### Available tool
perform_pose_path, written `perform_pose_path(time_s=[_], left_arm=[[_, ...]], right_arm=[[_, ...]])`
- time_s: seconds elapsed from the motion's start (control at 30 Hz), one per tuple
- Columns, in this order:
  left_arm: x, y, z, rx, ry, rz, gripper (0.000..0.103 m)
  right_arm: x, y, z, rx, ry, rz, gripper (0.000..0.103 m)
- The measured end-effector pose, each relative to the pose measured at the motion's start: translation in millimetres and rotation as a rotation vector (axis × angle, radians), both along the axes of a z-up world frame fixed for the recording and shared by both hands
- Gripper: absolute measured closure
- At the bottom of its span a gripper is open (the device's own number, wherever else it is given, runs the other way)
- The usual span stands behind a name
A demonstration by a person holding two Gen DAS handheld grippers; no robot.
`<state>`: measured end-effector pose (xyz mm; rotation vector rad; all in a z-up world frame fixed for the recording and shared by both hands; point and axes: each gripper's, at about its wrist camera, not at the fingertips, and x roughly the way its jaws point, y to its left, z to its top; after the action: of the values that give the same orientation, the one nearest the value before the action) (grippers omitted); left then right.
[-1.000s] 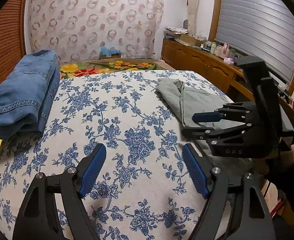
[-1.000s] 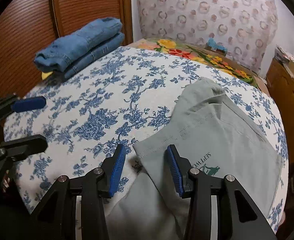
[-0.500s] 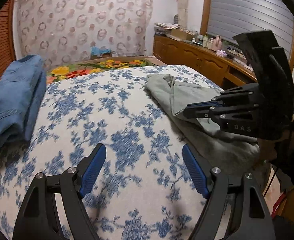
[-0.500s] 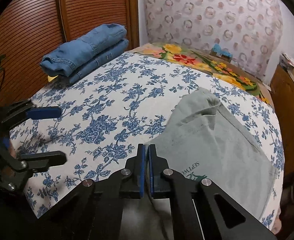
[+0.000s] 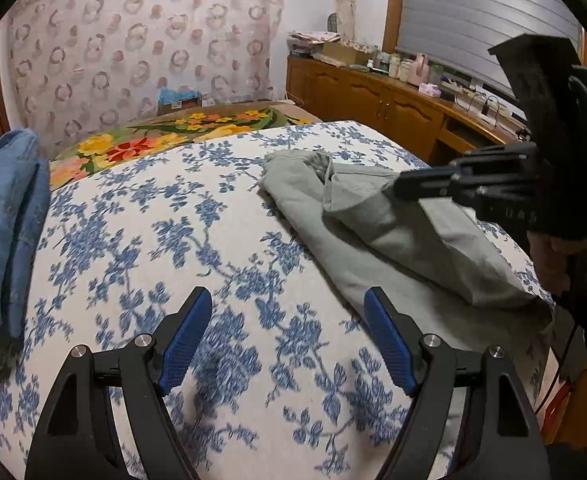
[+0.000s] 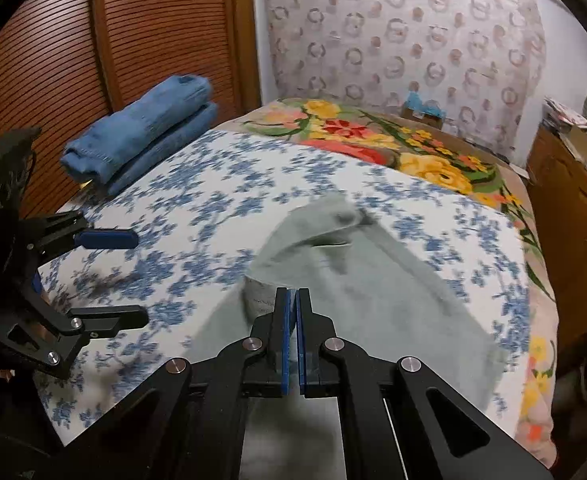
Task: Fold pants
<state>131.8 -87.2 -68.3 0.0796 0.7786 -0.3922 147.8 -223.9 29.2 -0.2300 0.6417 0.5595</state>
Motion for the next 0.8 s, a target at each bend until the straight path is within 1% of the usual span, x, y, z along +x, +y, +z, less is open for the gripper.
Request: perform_pose_path(time_s=[0.33,0.5,0.7,0.8], left_arm=[[18,-27,-11,0.032,0.053,-0.051,0.024],[22,-33,-18,0.049,0.08,-0.058,0.024],[25,-34,-26,0.053,0.106,-0.057,0.024],[25,-34,-25,0.051,0.104,-0.057,0.024]], right_arm=[[25,-43,-9,-0.022,0.02,-0.104,0.101],[41,-61,-16,-0.029,0.033,-0.169,0.101],[43,-80,-13,-0.008,0.024,-0.232,0.101],[43,-89,-13,0.01,0.017,-0.261,0.101]])
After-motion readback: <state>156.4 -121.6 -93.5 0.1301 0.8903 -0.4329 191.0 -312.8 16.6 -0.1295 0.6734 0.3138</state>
